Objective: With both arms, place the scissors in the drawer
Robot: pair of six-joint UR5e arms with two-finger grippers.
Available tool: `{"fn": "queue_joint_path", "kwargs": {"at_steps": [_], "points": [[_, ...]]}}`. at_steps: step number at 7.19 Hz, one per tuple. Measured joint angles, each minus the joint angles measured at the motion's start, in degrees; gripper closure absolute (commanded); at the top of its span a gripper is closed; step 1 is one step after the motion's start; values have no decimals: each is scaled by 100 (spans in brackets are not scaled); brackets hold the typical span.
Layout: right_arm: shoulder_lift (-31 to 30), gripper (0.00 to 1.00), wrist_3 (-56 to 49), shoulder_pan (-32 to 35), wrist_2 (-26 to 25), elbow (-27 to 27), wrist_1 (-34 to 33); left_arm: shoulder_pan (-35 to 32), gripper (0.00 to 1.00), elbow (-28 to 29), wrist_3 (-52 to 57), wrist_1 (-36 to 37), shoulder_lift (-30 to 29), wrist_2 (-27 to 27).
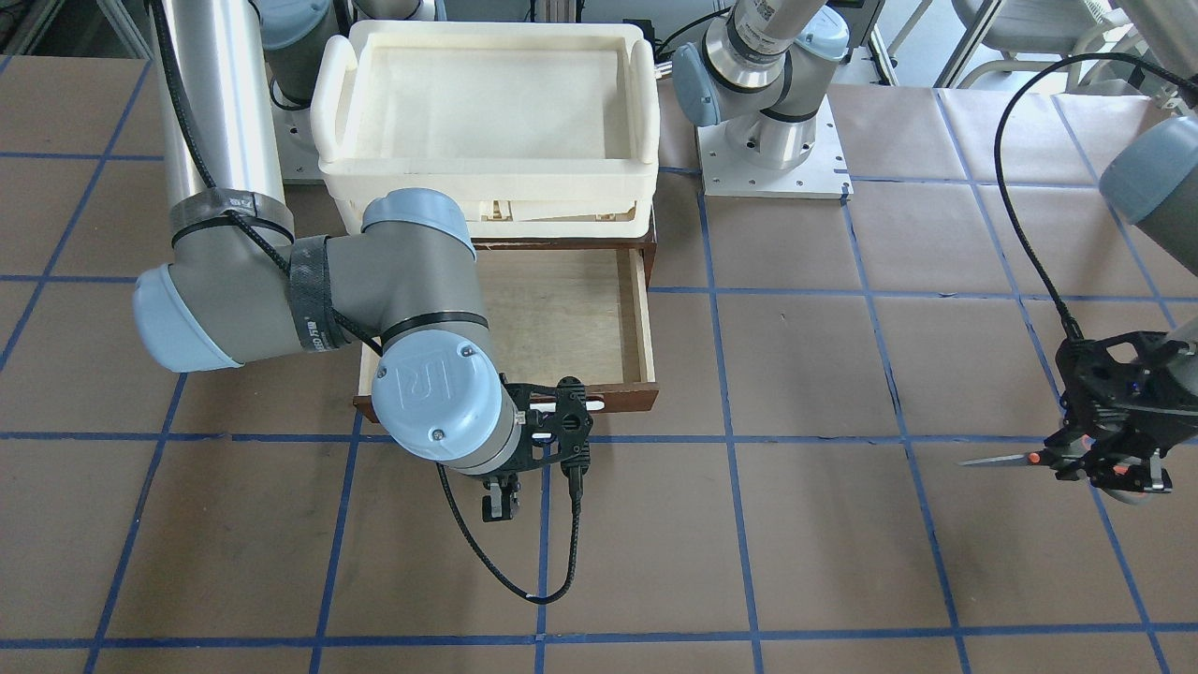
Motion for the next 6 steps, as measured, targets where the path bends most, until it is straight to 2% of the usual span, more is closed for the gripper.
{"fn": "queue_joint_path", "kwargs": {"at_steps": [2, 3, 6], "points": [[-199, 0, 327, -56, -21, -5, -5, -137, 100, 44, -6, -80, 80, 37], [-507, 0, 779, -117, -46, -6, -5, -164, 100, 52, -5, -94, 96, 42], [-1880, 0, 1854, -658, -95, 214, 207, -278, 100, 66, -95, -194, 135, 32]]}}
